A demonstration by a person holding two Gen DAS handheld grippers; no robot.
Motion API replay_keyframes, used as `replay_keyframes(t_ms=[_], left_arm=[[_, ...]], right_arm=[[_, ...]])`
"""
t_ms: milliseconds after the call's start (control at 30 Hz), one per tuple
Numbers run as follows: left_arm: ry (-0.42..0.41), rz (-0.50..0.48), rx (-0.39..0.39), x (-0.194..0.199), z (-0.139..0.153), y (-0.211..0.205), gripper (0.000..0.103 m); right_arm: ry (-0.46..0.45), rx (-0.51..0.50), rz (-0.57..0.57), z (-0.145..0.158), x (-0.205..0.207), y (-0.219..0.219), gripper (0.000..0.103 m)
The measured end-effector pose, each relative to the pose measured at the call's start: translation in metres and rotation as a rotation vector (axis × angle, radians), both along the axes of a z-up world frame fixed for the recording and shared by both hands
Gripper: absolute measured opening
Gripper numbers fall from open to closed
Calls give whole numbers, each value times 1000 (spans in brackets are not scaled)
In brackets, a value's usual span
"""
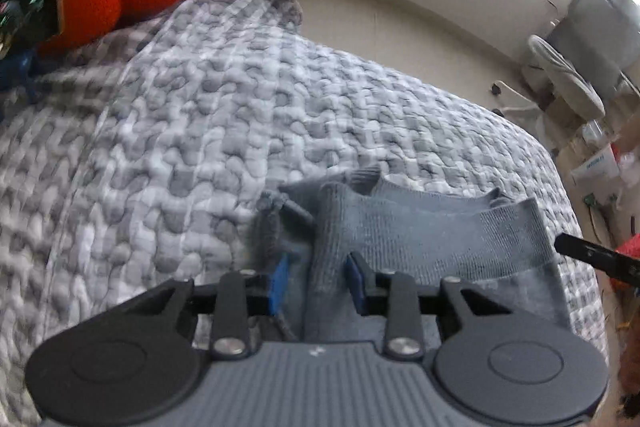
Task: Fold clothes
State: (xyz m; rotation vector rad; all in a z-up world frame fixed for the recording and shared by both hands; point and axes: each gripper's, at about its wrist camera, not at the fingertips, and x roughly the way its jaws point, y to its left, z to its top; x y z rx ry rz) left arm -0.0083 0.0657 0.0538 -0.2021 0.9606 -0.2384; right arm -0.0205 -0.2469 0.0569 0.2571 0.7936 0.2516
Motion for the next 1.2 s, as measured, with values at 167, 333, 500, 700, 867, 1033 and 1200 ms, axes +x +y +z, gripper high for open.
replay_keyframes(t_ms=[167, 333, 500, 700, 867, 1033, 1200], left_arm=[[-22, -50, -23, 14, 3, -10, 32], [-29, -84, 12, 12, -2, -13, 16], [-56, -72, -8, 10, 0, -5, 8], [-81, -82, -9, 11, 3, -7, 8], [-41, -75, -19, 17, -5, -7, 8], [-99, -70, -23, 14, 3, -9, 7], [-180, -66, -52, 11, 14, -10, 7]], right_arm=[[-16, 7, 35, -3, 9, 1, 37], [-8, -23, 41, -7, 16, 8, 31], [2, -51, 35, -8, 19, 10, 11], [11, -69, 25, -11, 22, 7, 20], [18, -34, 62, -13, 19, 4, 25], [22, -68, 38, -12, 21, 10, 10], [-29, -38, -3, 0, 19, 3, 9]])
